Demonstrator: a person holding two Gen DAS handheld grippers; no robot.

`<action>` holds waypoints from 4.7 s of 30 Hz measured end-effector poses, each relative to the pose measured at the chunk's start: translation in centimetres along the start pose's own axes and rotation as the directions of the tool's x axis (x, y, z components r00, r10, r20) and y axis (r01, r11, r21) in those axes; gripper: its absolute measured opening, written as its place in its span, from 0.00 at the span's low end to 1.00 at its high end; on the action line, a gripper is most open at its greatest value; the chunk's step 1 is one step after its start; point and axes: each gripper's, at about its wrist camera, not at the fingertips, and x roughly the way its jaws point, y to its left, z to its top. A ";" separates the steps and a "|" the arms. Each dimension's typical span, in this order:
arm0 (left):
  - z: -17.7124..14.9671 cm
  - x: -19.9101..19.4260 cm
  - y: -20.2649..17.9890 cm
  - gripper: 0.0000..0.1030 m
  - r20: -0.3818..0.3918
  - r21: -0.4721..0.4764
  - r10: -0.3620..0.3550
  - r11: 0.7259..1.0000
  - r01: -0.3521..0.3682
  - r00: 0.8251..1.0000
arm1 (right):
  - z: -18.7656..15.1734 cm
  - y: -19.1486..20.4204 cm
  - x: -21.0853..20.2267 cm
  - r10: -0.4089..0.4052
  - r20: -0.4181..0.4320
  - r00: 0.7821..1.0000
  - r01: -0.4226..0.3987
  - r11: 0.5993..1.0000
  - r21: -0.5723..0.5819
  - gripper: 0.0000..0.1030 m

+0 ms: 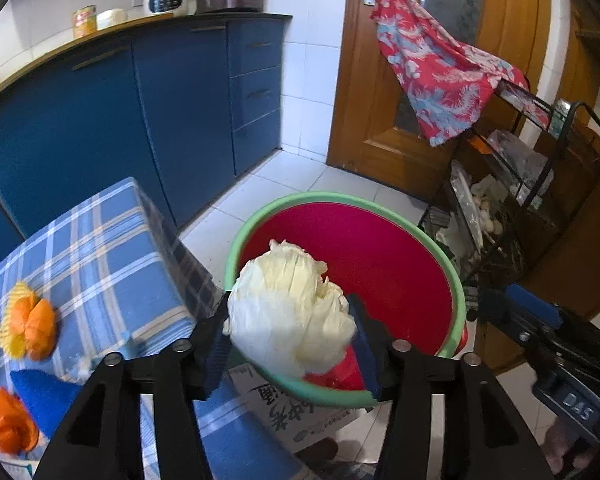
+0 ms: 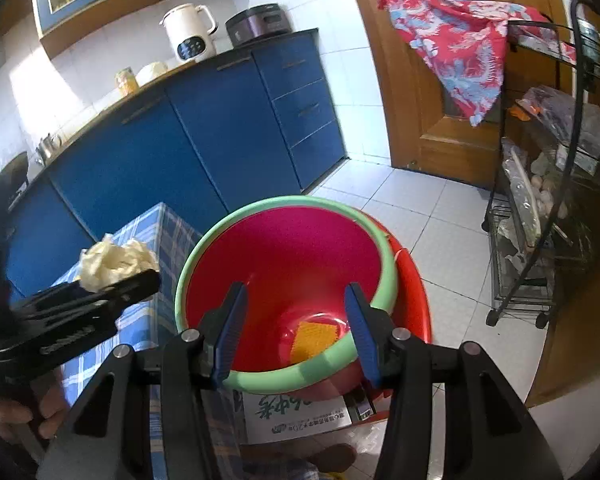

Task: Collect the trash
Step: 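Carry the paper and foam net to the red bucket while both tools open to drop them, then grasp the crinkled clear wrap with the left tool while the right tool grasps the blue knitted cloth, then carry the wrap and blue cloth over the red bucket while both tools open to release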

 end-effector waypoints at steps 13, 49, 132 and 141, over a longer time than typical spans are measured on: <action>-0.1 -2.7 0.6 0.70 0.027 -0.028 0.024 0.999 -0.023 0.999 | -0.4 0.1 -1.6 0.017 0.014 1.000 -0.017 1.000 0.010 0.50; -9.5 -20.8 18.8 0.70 0.070 -0.370 0.383 0.868 -0.332 0.921 | -3.6 18.7 -3.3 0.267 -0.137 0.954 -0.292 0.930 -0.221 0.53; -15.8 -23.7 25.6 0.18 0.196 -0.542 0.282 0.829 -0.135 0.939 | -6.8 26.1 1.3 0.392 -0.238 0.889 -0.446 0.857 -0.258 0.16; -12.3 -24.0 19.6 0.18 0.243 -0.413 0.211 0.906 -0.095 0.947 | -5.6 21.2 -3.9 0.372 -0.134 0.919 -0.394 0.890 -0.231 0.16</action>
